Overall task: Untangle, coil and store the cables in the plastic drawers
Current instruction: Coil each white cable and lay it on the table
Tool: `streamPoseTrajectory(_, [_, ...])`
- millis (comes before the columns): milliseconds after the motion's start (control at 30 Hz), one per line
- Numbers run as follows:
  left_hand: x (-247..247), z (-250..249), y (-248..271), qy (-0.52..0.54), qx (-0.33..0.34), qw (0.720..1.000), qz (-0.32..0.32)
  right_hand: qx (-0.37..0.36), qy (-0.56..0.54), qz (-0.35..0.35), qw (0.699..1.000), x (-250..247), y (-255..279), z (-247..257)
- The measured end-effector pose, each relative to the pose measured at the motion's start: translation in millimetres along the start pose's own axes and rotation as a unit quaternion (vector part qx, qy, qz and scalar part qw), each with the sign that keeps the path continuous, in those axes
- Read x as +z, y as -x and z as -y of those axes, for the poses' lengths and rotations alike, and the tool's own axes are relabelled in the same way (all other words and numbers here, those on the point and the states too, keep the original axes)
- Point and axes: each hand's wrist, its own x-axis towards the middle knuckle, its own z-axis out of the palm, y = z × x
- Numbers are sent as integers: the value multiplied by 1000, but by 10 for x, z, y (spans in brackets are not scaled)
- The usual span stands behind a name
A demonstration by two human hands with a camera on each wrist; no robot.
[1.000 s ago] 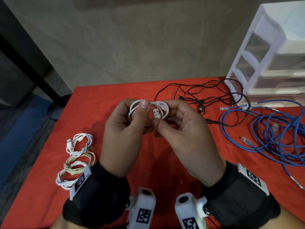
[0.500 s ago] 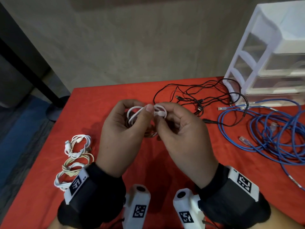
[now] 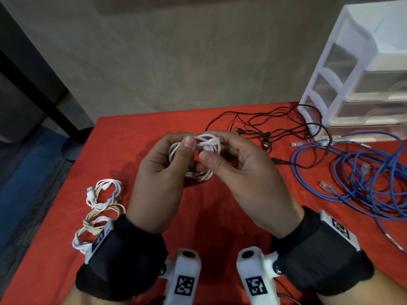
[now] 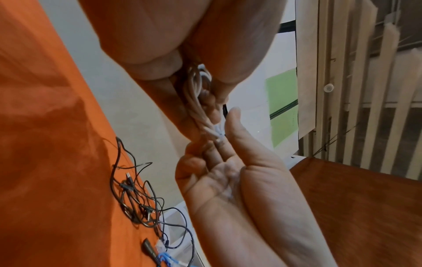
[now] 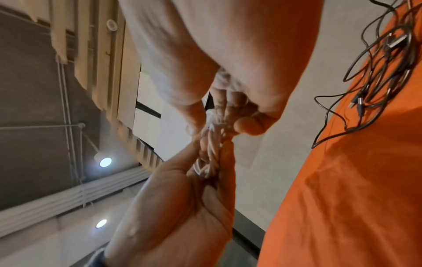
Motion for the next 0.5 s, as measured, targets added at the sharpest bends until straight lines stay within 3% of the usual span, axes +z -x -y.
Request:
streamPoseTrajectory(200, [0,-34,-24,58,-59,997,-4,45,-37,-3,998,-20,6,-61])
streamPoseTrajectory(500, [-43,-12,-48,46,-90,995,-2,53,-49,-11,997,-26,-5,-136])
